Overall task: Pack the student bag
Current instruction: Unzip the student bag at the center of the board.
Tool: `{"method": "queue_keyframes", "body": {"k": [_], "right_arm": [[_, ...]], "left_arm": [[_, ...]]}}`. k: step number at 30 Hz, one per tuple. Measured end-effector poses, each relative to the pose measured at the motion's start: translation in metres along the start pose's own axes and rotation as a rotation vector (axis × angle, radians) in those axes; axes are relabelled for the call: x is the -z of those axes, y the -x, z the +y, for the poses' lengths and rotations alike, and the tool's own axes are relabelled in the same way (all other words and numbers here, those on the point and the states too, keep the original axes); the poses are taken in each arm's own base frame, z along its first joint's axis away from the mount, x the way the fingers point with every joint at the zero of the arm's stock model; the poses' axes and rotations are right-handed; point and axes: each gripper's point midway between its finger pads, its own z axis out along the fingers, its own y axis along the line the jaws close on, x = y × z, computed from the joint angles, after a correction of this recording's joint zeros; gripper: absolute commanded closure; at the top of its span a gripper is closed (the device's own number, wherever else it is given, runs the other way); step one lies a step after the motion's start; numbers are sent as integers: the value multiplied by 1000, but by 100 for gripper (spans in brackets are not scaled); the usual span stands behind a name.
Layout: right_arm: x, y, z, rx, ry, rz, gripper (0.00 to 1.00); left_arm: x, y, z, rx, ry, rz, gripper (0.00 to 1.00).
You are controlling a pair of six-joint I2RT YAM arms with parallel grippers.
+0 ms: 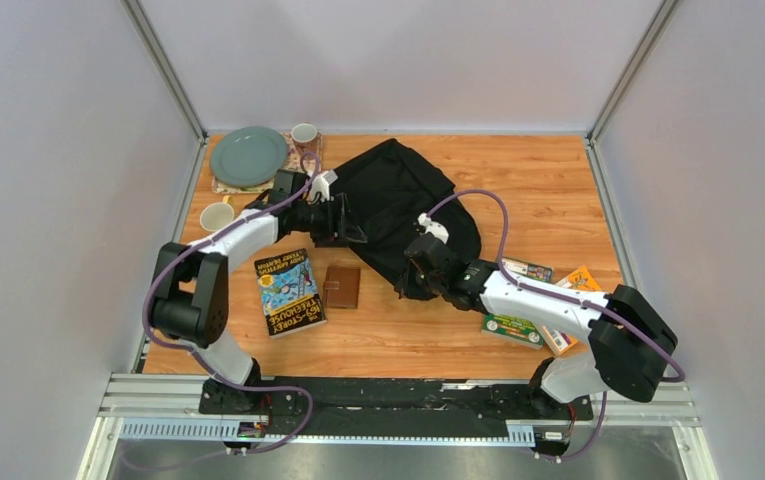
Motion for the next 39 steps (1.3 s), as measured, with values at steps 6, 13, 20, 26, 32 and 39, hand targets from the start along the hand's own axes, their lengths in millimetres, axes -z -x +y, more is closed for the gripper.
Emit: {"method": "queue_keyframes", "body": {"k": [6,13,20,26,32,39], "right_arm": [[-6,5,11,-63,42,-24,100],[-7,1,12,-84,67,-24,100],[-2,-6,13,-86,112,-6,100],[3,-13,13,-84,138,14,100],[8,-14,18,-83,166,25,100],[9,-15,22,-66,189,35,100]], "left_arm": [[26,-31,-23,29,-31,-70,23],[8,-103,-32,115,-28,-33,22],[1,-91,-27,238,-23,-142,21],[-1,-64,-45,285,-108,-252,20],[-8,-63,-44,342,-108,-253,20],[-23,-68,-36,373,-88,-222,27]]}}
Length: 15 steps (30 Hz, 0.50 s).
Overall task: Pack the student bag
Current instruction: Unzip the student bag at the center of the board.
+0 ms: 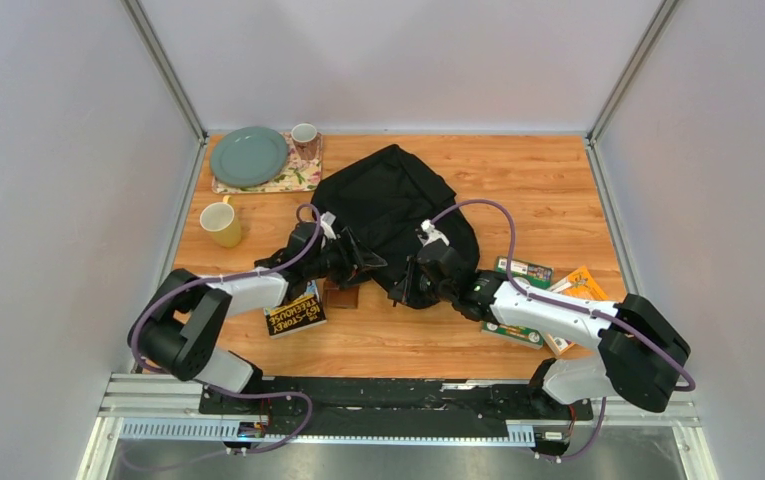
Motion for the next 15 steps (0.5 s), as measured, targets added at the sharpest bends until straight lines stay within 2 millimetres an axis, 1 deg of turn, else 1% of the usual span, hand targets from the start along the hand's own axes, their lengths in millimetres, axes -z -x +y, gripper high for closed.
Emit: {"method": "queue_keyframes", "body": {"k": [1,2,3,4,6,7,9,10,13,15], "right_arm": [[0,0,-1,5,-1,1,100],[0,-1,-1,10,-3,3,100],[0,-1,-2,15,-5,5,100],[0,-2,-3,22,-8,7,100],[1,-3,-5,34,-16,13,100],[1,-4,-6,40,-19,16,100],[1,-6,-9,54,-28,24,100],[1,-6,-11,59,-33,28,100],[3,-8,-16,79,-54,38,100],[4,-5,-17,85,-64,37,100]], "left_arm": [[-4,-1,4,7,11,12,34],[-7,-1,6,11,17,21,38],[-11,-2,6,16,20,35,41],[-15,-2,6,18,21,47,49],[-19,-2,5,20,17,63,58],[-20,-2,5,19,16,66,70],[-20,-2,5,16,16,73,79],[-21,-2,5,3,16,76,90],[-21,1,1,-33,26,87,100],[-22,5,-3,-73,32,96,100]]}}
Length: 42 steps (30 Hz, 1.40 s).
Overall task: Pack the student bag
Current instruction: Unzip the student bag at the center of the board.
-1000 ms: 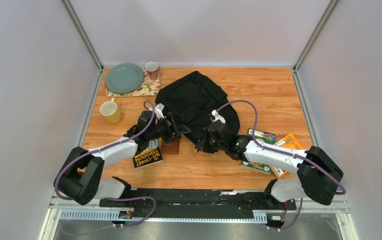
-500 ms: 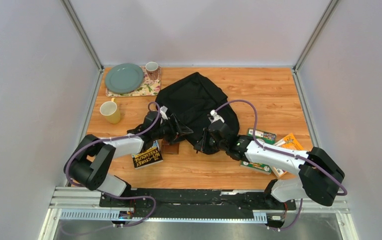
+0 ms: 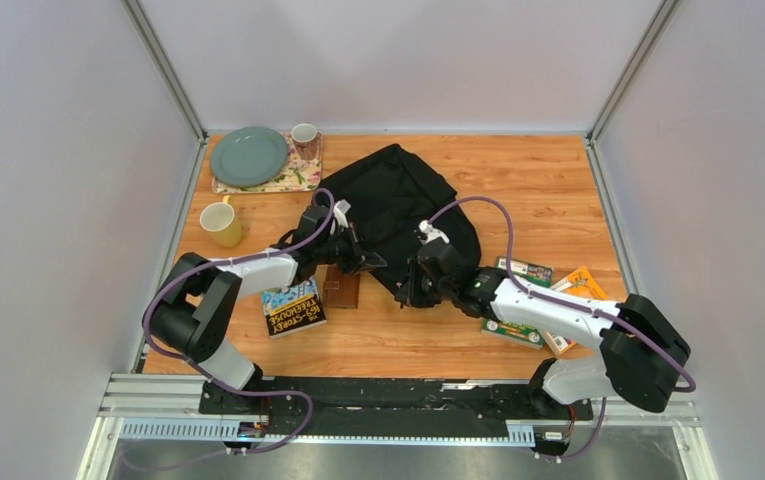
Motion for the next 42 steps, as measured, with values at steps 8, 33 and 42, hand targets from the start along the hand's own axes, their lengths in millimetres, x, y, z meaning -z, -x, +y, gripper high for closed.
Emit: {"method": "queue_keyframes", "body": {"k": [8,33,42], "right_arm": [[9,29,-7,-5,19,-29,100],[16,32,-22,133,81,105,100],[12,15,-36,19,61,142,100]], "left_arm": [[14,24,2,-117,-32,54,100],[36,48,22,-318,-91,215,47],[45,61,23,-269,-117,131,24]]}}
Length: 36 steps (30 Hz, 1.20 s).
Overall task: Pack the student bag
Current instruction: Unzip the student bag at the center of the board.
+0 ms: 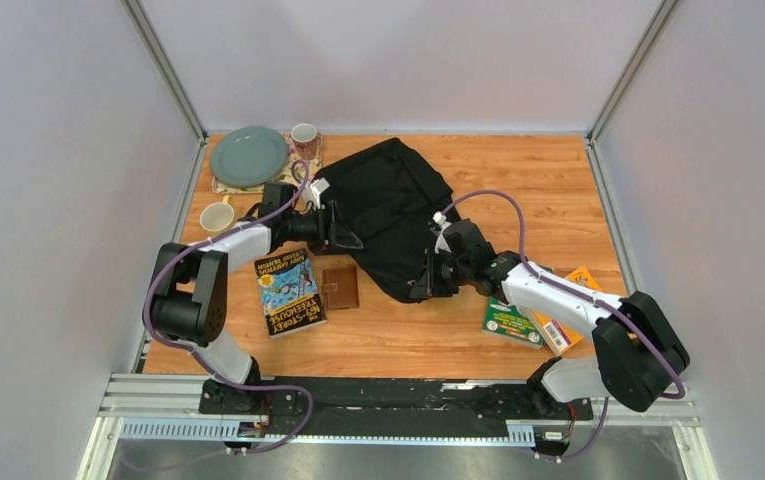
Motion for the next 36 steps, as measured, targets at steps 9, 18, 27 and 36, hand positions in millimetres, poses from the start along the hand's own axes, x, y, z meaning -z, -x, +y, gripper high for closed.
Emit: {"method": "queue_keyframes", "body": {"k": [9,18,27,36], "right_arm": [[-5,6,7,-68,36,-44,100],[-4,9,10,-76,46,-56,100],[2,8,21,-53,72,-66,100],[6,3,28,-25,91,-60,100]], "left_arm": [[-9,-53,-60,-14,21,14,22],[-2,-114,-26,211,157,-43,21],[-18,-97,-48,286,77,-164,20],[-32,-81,-56,384,36,-234,20]]}}
